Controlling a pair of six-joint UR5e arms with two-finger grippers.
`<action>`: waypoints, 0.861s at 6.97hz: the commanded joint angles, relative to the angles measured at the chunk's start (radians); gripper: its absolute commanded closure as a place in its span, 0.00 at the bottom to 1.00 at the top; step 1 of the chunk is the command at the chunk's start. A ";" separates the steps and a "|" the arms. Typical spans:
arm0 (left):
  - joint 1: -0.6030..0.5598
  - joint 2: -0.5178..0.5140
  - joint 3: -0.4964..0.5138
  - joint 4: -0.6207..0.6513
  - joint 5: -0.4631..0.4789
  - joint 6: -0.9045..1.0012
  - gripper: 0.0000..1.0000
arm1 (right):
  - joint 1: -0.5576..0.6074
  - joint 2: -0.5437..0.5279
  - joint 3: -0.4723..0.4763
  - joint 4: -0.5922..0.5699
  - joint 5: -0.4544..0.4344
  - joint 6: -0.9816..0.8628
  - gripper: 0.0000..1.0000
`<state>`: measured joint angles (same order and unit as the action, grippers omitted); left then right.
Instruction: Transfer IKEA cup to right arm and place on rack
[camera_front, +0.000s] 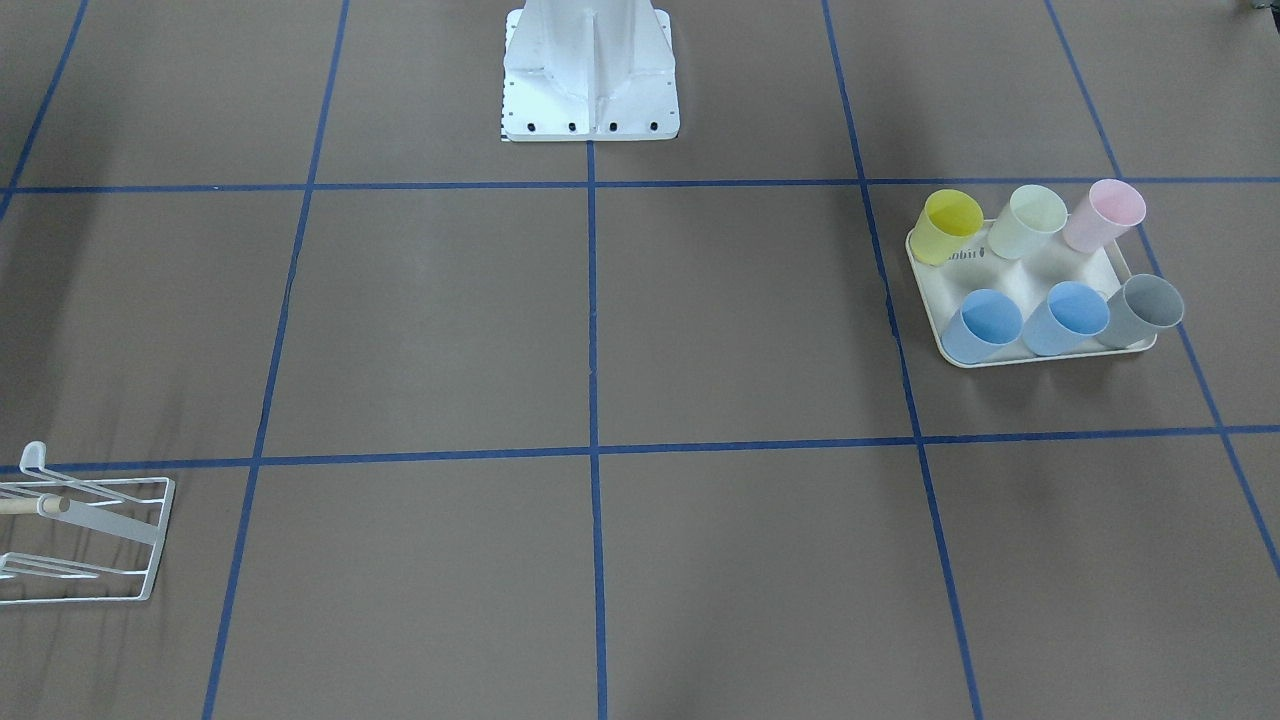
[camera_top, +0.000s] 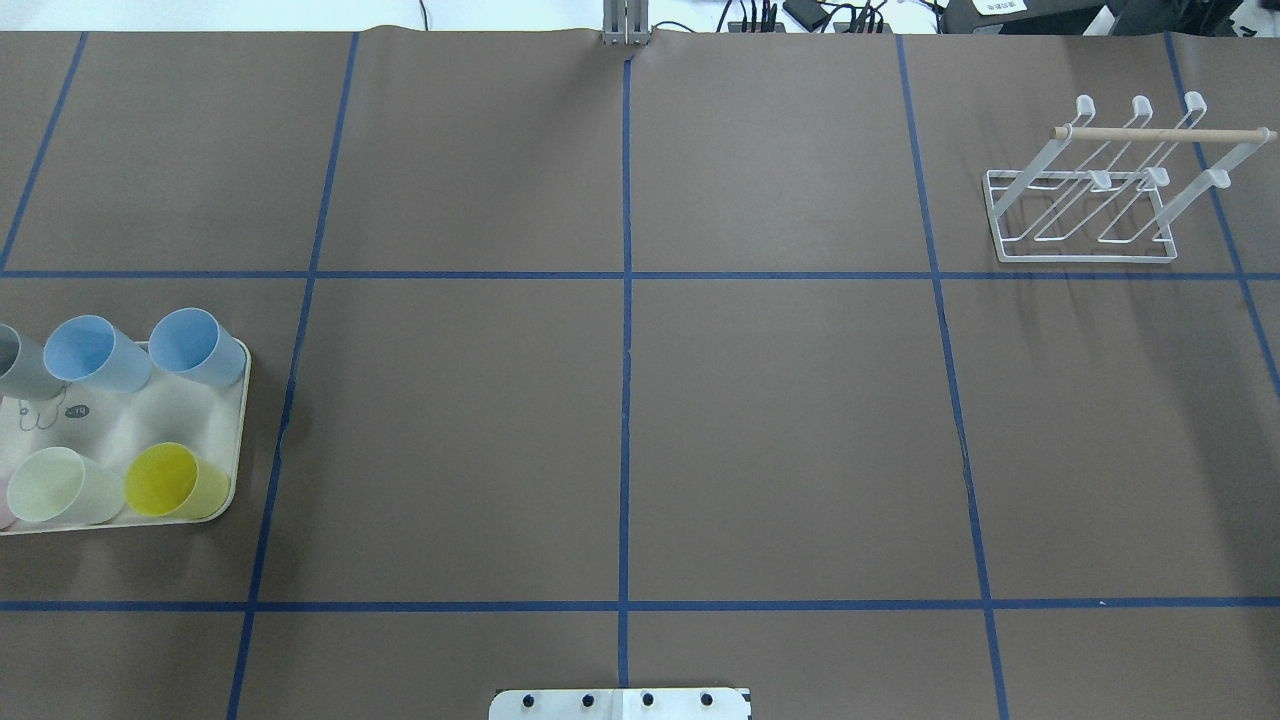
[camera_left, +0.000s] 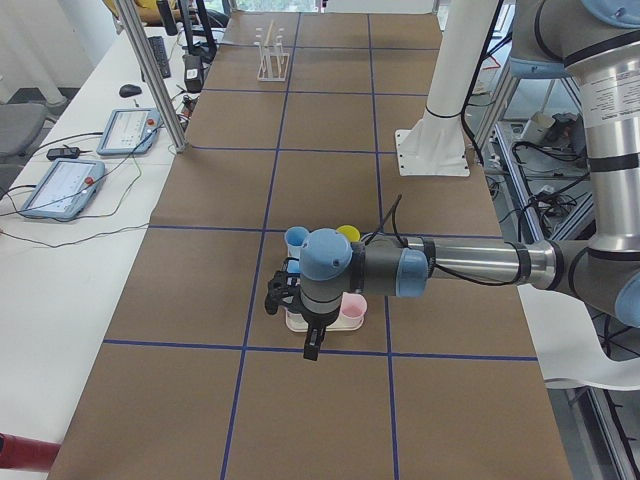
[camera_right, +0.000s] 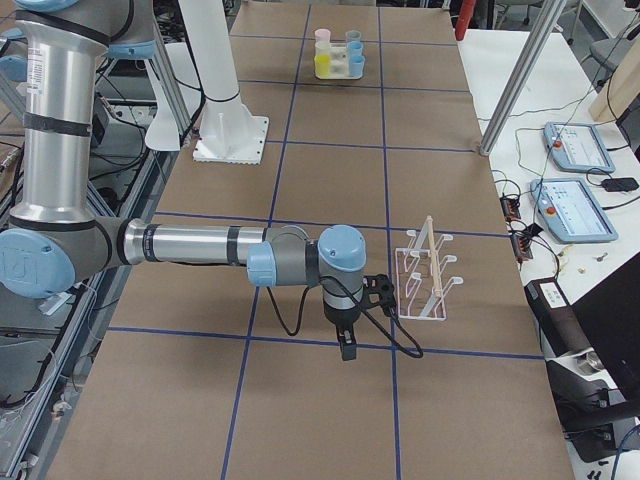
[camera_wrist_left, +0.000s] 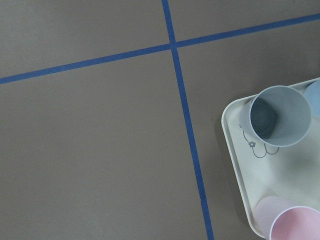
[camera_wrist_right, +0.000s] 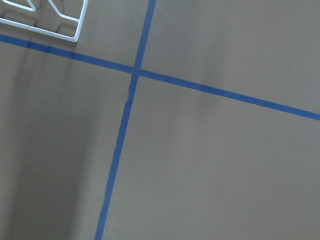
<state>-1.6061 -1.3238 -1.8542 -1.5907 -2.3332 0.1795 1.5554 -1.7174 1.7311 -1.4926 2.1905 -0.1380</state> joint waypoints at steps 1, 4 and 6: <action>0.000 -0.005 -0.005 0.000 -0.002 0.000 0.00 | 0.000 -0.001 0.001 0.000 0.000 0.000 0.00; 0.000 -0.006 -0.010 -0.044 -0.051 0.000 0.00 | 0.000 0.001 0.030 0.000 0.000 0.003 0.00; 0.000 -0.006 -0.013 -0.086 -0.049 0.000 0.00 | 0.000 -0.002 0.040 0.000 0.043 0.009 0.00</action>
<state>-1.6061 -1.3299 -1.8663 -1.6548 -2.3807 0.1793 1.5554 -1.7179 1.7578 -1.4924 2.2011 -0.1311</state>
